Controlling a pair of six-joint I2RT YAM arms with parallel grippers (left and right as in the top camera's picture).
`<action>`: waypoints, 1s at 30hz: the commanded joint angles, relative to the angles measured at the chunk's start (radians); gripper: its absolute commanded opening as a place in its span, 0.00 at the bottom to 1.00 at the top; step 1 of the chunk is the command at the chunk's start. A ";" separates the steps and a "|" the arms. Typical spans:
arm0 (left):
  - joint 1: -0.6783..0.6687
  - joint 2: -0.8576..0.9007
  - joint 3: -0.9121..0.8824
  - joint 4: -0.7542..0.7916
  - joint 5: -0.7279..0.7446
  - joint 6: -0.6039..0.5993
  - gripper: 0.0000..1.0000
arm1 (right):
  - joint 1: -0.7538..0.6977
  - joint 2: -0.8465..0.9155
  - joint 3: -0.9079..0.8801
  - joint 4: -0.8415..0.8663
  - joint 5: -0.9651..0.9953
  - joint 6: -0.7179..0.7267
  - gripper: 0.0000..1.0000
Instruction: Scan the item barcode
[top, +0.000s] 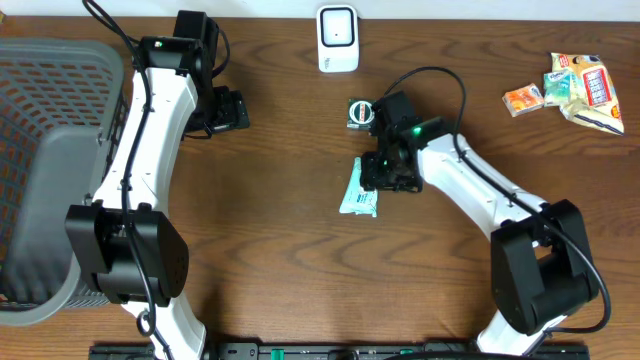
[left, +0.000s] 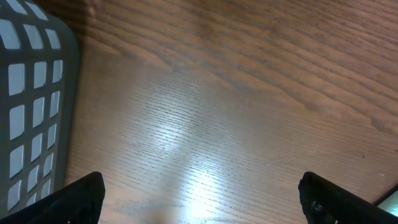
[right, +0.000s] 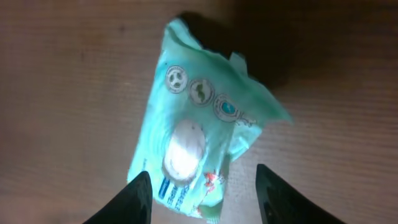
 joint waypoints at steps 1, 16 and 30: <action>0.003 -0.002 -0.010 -0.003 -0.013 0.016 0.98 | 0.016 -0.002 -0.058 0.046 0.043 0.111 0.49; 0.003 -0.002 -0.010 -0.003 -0.013 0.016 0.98 | 0.027 -0.002 -0.200 0.255 -0.009 0.142 0.27; 0.003 -0.002 -0.010 -0.003 -0.013 0.016 0.98 | -0.089 -0.014 -0.020 0.273 -0.269 0.044 0.01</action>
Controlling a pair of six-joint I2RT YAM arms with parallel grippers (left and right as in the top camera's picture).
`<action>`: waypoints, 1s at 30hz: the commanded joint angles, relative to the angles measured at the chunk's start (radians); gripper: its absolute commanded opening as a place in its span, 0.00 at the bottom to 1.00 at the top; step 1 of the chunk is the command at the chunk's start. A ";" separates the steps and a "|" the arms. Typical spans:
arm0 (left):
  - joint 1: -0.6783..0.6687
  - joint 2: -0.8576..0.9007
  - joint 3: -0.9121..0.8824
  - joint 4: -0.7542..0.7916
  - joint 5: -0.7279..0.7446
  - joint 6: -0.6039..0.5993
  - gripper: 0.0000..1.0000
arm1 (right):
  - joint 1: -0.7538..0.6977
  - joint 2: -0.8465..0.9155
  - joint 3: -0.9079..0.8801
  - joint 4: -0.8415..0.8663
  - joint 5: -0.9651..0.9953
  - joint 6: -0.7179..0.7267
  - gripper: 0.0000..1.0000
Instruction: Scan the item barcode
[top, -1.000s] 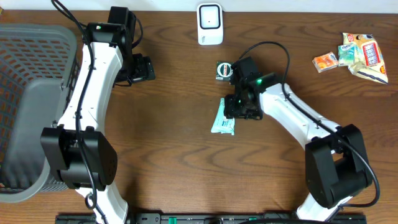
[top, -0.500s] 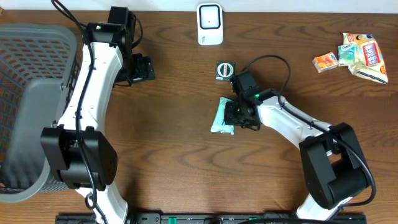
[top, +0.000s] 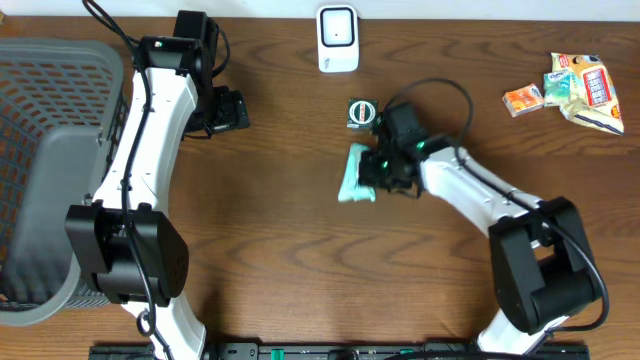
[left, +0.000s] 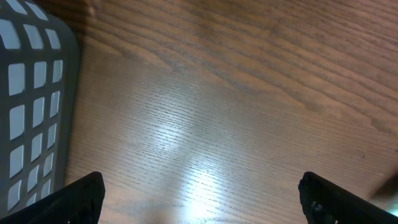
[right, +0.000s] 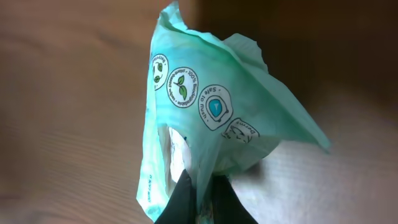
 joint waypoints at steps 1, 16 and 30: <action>0.003 -0.002 -0.010 -0.003 -0.013 0.016 0.98 | -0.064 -0.008 0.100 0.011 -0.198 -0.032 0.01; 0.003 -0.002 -0.010 -0.003 -0.013 0.016 0.98 | -0.103 0.003 0.262 0.333 -0.284 -0.174 0.01; 0.003 -0.002 -0.010 -0.003 -0.013 0.016 0.98 | -0.108 0.449 0.975 0.151 -0.195 -0.147 0.01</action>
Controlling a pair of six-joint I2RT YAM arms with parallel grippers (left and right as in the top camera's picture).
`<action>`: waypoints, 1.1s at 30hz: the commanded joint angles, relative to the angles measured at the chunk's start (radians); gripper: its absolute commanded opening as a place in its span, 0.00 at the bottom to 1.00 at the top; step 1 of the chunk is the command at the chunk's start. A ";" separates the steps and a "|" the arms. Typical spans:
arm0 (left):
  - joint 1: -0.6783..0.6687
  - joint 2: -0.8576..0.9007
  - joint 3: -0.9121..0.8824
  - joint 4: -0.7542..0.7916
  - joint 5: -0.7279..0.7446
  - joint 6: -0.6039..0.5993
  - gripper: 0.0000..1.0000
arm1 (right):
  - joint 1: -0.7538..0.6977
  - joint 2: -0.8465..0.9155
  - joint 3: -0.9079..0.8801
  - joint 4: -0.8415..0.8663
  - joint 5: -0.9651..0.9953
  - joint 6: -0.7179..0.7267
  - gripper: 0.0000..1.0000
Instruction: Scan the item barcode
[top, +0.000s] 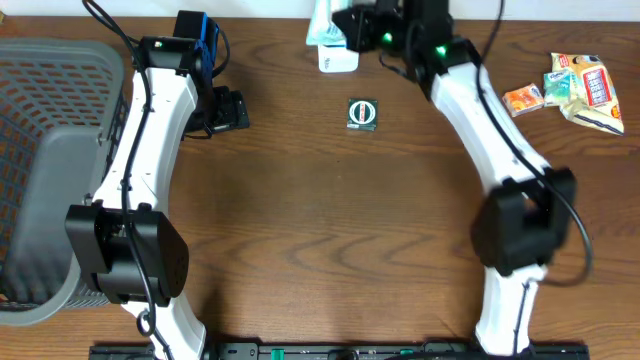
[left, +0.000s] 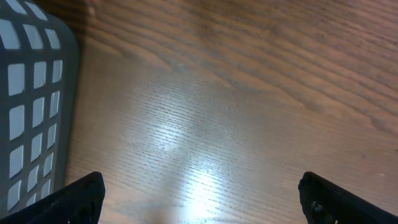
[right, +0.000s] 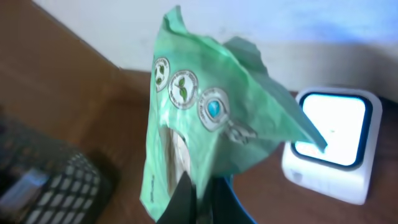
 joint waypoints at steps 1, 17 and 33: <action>0.003 -0.002 -0.010 -0.003 -0.013 0.016 0.98 | -0.010 0.142 0.177 -0.076 0.039 -0.003 0.01; 0.003 -0.002 -0.010 -0.003 -0.013 0.016 0.98 | -0.095 0.329 0.330 -0.140 0.075 -0.003 0.01; 0.003 -0.002 -0.010 -0.003 -0.013 0.016 0.98 | -0.061 0.331 0.328 -0.167 -0.048 -0.003 0.01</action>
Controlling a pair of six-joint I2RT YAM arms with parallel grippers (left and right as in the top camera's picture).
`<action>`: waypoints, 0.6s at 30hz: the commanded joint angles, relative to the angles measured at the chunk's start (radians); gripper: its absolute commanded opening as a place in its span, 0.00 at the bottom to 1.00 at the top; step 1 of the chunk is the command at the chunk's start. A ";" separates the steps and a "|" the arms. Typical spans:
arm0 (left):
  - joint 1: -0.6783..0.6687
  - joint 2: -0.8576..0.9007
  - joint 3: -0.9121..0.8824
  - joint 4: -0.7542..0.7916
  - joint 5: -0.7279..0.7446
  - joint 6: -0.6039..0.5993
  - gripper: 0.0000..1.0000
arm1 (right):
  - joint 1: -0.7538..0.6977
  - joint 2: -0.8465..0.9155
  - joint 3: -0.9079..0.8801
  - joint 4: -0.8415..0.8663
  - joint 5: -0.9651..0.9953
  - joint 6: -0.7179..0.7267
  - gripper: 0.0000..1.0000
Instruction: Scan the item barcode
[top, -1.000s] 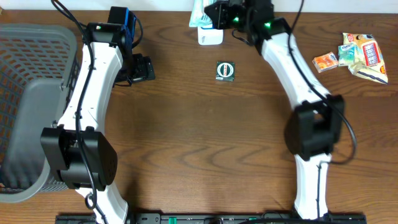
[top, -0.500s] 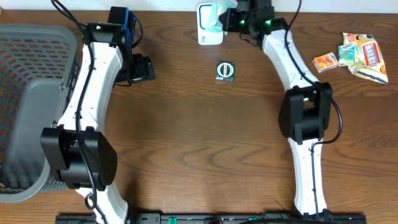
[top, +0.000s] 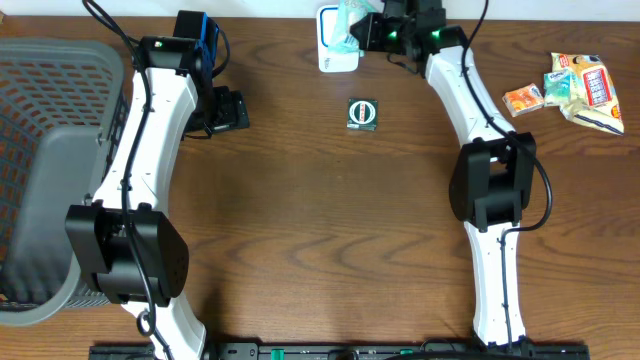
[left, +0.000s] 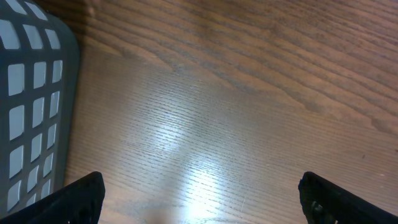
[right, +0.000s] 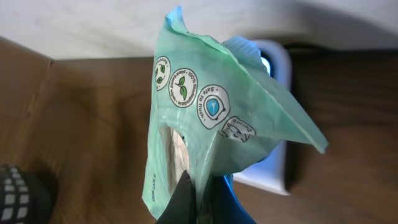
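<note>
A crumpled mint-green packet (right: 205, 118) with round printed icons hangs in my right gripper (right: 202, 199), which is shut on its lower part. In the overhead view the packet (top: 347, 22) sits over the right half of the white barcode scanner (top: 330, 45) at the table's far edge. The scanner (right: 273, 168) shows behind the packet in the right wrist view. My left gripper (left: 199, 199) is open over bare wood beside the grey basket (left: 31, 93), holding nothing.
A small dark square packet (top: 362, 112) lies on the table in front of the scanner. Several snack packets (top: 575, 88) lie at the far right. The big grey basket (top: 50, 170) fills the left side. The table's back edge meets a white wall.
My right gripper with the green packet has shifted a little right along the back edge, from above the scanner's left side to its right half. The left arm has not moved.
My right gripper stood open over the green packet lying at the table's middle. Then it was shut on the packet. Later it held the packet up at the back edge by the scanner, and now holds it directly over the scanner. The left arm stayed still throughout.
</note>
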 joint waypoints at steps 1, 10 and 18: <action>0.003 -0.002 -0.010 -0.003 -0.013 0.016 0.98 | 0.019 0.007 0.031 0.000 -0.034 -0.004 0.01; 0.003 -0.002 -0.010 -0.003 -0.013 0.016 0.98 | -0.059 -0.016 0.032 -0.074 -0.006 -0.013 0.01; 0.003 -0.002 -0.010 -0.003 -0.013 0.016 0.98 | -0.240 -0.141 0.032 -0.325 0.205 -0.174 0.01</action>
